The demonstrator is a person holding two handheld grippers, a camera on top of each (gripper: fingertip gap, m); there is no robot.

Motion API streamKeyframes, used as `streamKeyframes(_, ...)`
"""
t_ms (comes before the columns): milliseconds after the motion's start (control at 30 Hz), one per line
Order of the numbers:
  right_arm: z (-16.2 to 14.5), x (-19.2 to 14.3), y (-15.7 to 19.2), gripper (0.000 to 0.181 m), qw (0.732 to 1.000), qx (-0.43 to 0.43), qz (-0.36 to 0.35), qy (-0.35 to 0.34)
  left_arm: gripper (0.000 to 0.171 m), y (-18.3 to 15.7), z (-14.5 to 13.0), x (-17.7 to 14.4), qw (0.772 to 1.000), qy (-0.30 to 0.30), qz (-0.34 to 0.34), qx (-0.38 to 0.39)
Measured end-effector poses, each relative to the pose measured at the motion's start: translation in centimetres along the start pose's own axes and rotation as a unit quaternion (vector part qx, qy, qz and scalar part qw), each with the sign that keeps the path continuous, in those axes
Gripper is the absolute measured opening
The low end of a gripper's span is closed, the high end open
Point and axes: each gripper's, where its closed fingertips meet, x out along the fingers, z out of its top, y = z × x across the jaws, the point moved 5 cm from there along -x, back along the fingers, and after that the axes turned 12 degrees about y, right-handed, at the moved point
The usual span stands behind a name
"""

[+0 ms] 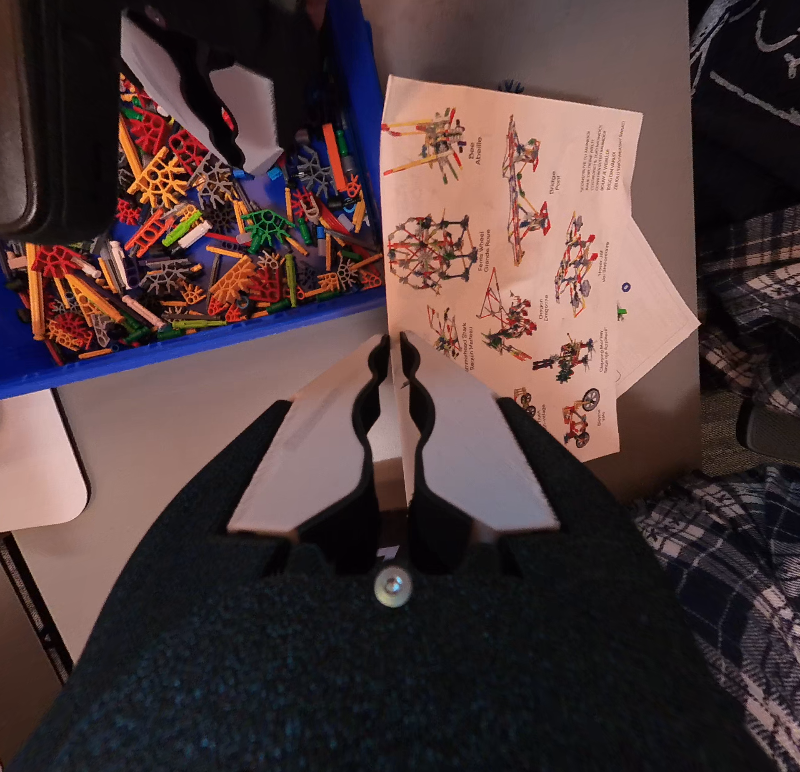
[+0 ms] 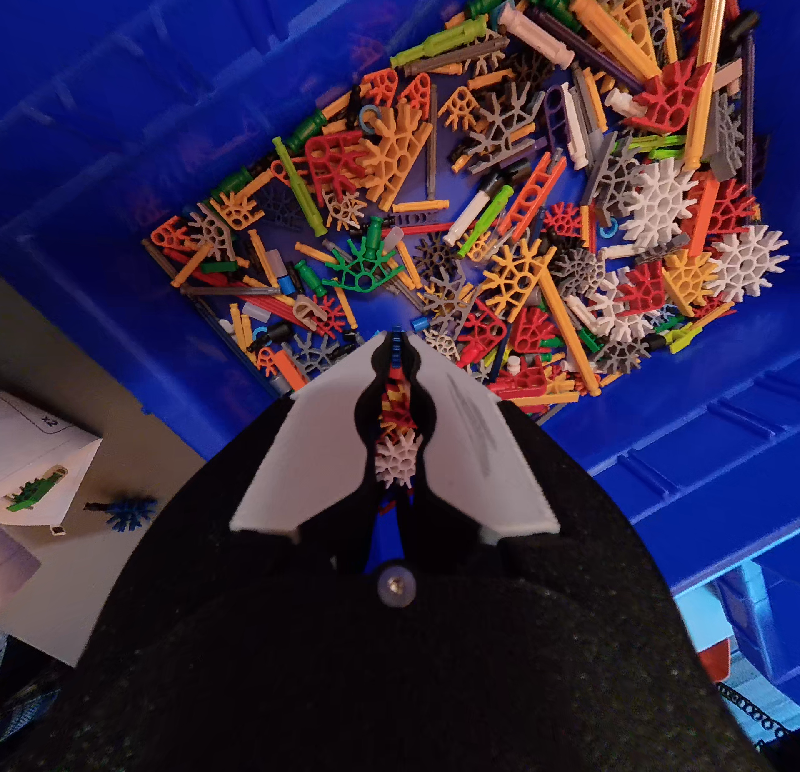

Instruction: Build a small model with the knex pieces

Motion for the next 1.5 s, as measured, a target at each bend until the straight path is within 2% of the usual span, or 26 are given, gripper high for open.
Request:
streamKeyframes(933, -0.9, -0.8, 0.3, 0.003, 1.000, 0.007, -0.005, -0.015, 0.004, -0.1, 0.4, 0.6, 1.000, 0.007, -0.007, 0.009)
streamKeyframes(1233, -1.7, -3.0, 1.2, 0.003, 0.998, 0.018, 0.012, -0.060, 0.004, -0.5, 0.9, 1.0, 1.000, 0.013, -0.012, 0.020)
streamKeyframes(1500, -3.5, -5.2, 2.7, 0.003, 0.991, 0.033, 0.063, -0.117, 0.004, -0.7, 0.9, 1.2, 1.000, 0.021, -0.010, 0.021)
